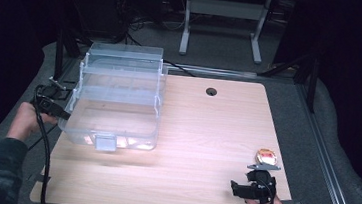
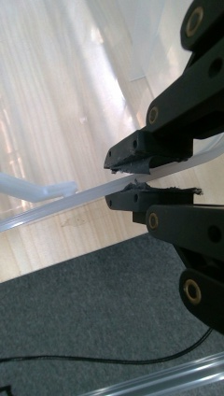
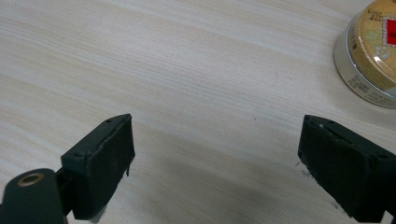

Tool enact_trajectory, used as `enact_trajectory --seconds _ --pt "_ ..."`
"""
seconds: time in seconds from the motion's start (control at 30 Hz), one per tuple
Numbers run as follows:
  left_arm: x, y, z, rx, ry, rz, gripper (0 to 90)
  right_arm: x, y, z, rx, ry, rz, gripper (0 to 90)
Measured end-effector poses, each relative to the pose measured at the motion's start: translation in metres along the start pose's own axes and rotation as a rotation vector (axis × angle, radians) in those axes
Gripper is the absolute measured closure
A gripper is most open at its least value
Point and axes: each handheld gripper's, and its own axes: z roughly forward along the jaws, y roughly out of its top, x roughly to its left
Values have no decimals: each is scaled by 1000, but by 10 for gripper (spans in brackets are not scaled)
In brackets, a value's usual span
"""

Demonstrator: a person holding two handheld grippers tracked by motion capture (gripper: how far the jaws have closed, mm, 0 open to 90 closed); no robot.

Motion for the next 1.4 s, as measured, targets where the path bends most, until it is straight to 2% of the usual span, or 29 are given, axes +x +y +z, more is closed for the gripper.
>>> enact_trajectory --seconds 0.37,0.53,1.07,1.4 --pt "-22 5 3 -5 5 26 781 1 0 0 3 -6 -6 103" --pt "-37 9 6 0 4 43 775 -1 0 0 1 -2 -2 104" --pt "-84 25 13 14 4 124 748 -1 0 -1 1 -11 -2 105" --pt "-116 35 19 20 -4 189 729 -1 0 0 4 -8 -2 105"
